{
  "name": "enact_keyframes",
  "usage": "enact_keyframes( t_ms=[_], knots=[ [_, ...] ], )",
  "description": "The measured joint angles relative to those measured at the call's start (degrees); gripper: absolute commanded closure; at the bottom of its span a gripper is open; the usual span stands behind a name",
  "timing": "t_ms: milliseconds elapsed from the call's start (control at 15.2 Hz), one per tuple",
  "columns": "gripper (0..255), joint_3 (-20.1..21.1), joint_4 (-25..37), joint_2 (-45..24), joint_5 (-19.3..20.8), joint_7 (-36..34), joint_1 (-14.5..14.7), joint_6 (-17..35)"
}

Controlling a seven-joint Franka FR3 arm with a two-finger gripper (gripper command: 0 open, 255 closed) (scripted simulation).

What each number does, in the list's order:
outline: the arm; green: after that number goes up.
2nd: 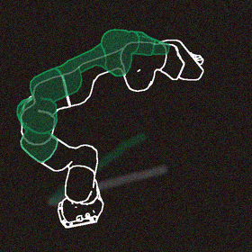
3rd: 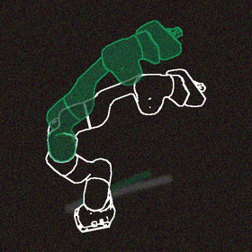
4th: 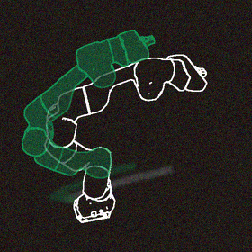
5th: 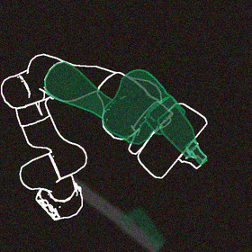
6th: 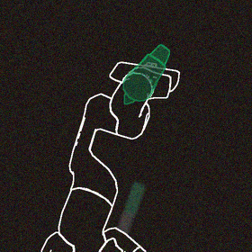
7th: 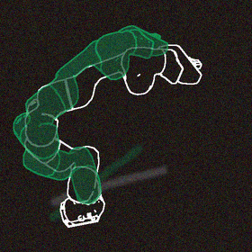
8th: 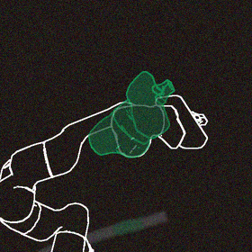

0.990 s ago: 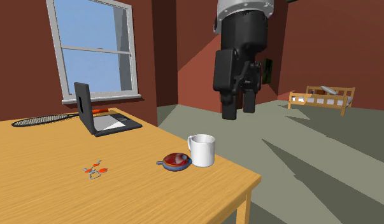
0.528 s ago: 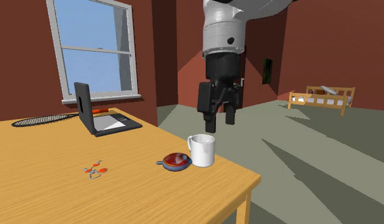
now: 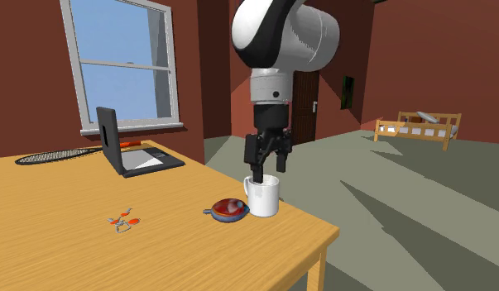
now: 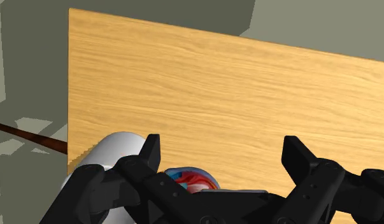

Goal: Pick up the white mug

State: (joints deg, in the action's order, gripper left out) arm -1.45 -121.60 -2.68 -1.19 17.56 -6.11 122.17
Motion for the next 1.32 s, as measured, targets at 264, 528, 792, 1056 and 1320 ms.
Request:
enact_keyframes(
  t_ms=[264,528,792,1056,1320],
  knots=[
    [0,-0.6,7.4,-8.4,0.1,1.0,-0.8,1.6],
    [0,-1.1,15.3,-17.1,0.0,2.0,-1.6,2.7],
    [0,-1.4,22.5,-23.7,-0.1,2.7,-2.4,2.4],
    [0,-1.4,22.0,-25.3,-0.2,2.8,-2.5,4.6],
    [255,-1.3,21.6,-26.9,-0.3,2.8,-2.5,6.6]
  ],
)
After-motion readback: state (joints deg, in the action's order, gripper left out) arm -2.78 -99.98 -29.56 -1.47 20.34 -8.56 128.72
